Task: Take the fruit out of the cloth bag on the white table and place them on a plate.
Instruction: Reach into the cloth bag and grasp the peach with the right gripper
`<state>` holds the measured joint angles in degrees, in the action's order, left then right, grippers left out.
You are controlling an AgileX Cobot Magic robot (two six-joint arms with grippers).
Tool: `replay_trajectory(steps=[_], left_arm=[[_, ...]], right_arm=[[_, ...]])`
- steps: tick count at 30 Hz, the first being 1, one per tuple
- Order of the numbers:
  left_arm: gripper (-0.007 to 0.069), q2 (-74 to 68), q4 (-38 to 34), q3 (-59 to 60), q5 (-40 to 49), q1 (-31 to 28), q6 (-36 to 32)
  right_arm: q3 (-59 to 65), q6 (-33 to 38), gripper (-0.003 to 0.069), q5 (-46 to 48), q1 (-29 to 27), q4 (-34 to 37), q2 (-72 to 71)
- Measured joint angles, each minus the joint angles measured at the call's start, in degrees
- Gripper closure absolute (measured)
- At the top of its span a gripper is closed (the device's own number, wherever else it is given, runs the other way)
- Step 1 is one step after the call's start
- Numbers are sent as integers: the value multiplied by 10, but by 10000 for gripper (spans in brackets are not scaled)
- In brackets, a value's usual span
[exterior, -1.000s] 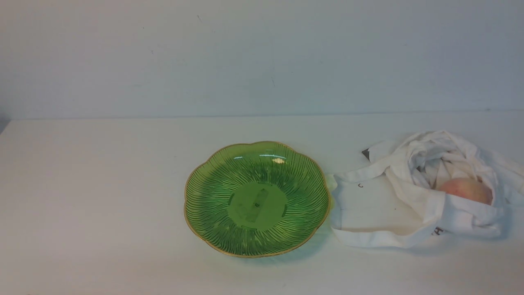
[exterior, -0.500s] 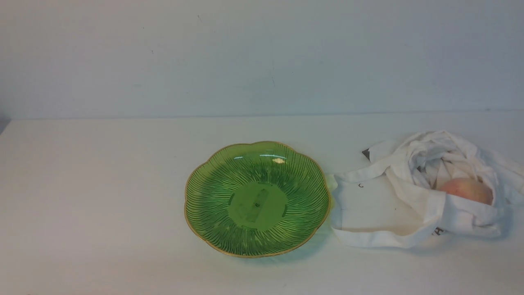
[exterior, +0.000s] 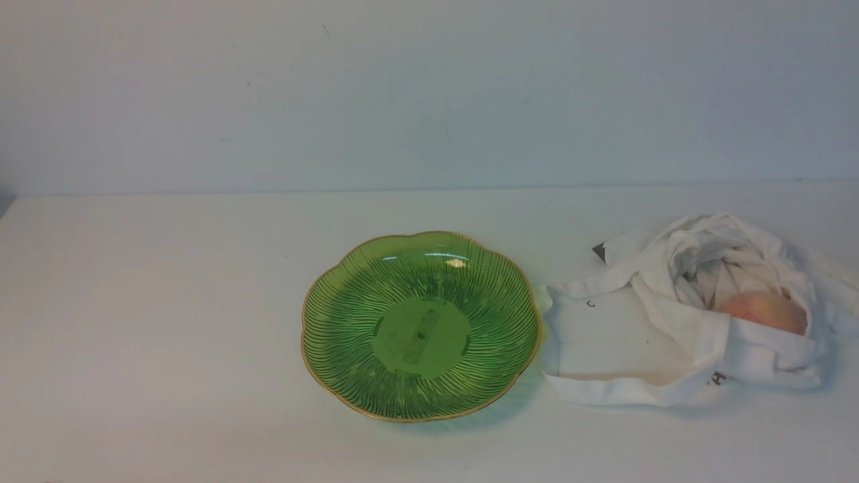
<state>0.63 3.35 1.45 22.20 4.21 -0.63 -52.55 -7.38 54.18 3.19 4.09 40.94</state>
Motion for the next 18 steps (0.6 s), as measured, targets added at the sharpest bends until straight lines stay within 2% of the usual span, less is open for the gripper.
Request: replay_trajectory(steps=[4, 12, 18], left_arm=[[632, 0, 0, 0, 0, 0, 0], [632, 0, 0, 0, 0, 0, 0], [632, 0, 0, 0, 0, 0, 0]], right_arm=[[-88, 54, 670, 98, 0, 1, 163], [-168, 85, 666, 111, 0, 0, 378], [-202, 74, 648, 111, 0, -19, 494]])
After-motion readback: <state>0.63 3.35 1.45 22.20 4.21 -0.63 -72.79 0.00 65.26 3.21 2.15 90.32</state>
